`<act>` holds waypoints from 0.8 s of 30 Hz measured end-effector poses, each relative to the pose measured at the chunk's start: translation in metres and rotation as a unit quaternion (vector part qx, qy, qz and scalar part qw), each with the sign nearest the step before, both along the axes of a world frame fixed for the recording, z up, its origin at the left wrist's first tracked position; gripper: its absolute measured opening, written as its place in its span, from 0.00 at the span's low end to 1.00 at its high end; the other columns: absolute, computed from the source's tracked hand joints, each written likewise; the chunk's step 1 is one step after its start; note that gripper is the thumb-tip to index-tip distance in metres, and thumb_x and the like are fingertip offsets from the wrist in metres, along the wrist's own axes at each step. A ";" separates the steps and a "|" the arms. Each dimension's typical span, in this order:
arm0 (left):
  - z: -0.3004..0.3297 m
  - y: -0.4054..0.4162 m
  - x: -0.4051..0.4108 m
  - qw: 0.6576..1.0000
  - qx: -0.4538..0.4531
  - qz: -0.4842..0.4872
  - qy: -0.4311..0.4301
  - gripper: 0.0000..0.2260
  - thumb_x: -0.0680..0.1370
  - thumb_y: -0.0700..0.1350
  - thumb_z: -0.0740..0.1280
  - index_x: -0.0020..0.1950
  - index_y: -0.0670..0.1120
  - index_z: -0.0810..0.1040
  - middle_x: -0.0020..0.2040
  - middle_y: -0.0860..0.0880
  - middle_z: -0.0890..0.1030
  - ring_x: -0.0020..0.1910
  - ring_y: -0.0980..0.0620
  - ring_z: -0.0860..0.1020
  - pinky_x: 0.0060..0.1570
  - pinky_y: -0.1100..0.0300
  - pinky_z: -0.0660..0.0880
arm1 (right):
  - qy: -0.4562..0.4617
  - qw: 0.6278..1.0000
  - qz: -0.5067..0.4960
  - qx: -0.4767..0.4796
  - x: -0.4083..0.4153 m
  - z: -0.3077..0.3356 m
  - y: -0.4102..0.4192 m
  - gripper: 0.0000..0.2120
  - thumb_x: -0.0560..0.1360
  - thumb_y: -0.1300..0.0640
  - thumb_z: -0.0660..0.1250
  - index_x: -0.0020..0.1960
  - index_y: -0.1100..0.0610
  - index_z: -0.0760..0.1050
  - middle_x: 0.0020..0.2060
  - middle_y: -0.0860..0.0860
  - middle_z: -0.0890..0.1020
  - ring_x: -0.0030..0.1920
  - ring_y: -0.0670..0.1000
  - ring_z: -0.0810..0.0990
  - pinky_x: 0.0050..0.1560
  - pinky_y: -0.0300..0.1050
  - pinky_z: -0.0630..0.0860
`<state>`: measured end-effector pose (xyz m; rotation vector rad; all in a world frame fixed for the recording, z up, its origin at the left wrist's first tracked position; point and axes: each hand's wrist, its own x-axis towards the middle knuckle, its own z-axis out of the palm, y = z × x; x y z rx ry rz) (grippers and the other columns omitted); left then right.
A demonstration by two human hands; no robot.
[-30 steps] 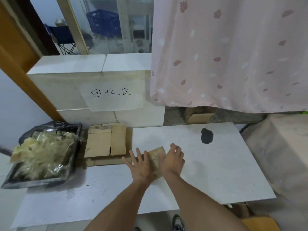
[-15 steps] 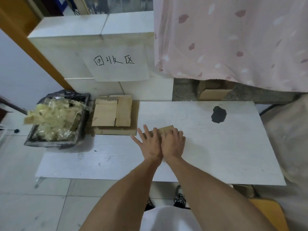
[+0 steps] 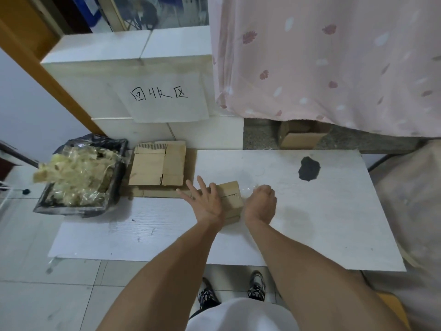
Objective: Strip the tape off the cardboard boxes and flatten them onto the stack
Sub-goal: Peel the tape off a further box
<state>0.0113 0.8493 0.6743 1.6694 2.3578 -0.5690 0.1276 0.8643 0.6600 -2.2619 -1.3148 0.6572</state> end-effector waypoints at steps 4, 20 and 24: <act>-0.004 0.007 0.012 0.999 -0.003 -0.044 -0.028 0.41 0.73 0.62 0.65 0.78 0.50 0.48 0.81 0.42 0.39 0.77 0.31 0.38 0.58 0.22 0.29 | 0.162 0.985 0.056 0.035 -0.010 0.002 -0.009 0.14 0.81 0.55 0.57 0.64 0.57 0.73 0.61 0.54 0.75 0.58 0.58 0.76 0.54 0.45 0.70; -0.006 -0.005 0.016 1.000 0.001 -0.002 0.013 0.37 0.74 0.48 0.66 0.77 0.52 0.47 0.80 0.39 0.47 0.76 0.28 0.42 0.60 0.22 0.30 | 0.258 0.947 -0.173 0.085 0.000 0.001 -0.024 0.28 0.76 0.34 0.60 0.61 0.57 0.74 0.54 0.51 0.77 0.56 0.56 0.77 0.57 0.54 0.77; 0.000 -0.002 0.002 0.999 -0.012 0.026 0.036 0.37 0.75 0.48 0.67 0.77 0.54 0.48 0.80 0.39 0.48 0.76 0.27 0.44 0.61 0.21 0.31 | 0.275 0.928 -0.244 0.052 0.007 0.000 -0.028 0.35 0.76 0.29 0.54 0.57 0.59 0.78 0.52 0.53 0.81 0.55 0.57 0.78 0.58 0.56 0.76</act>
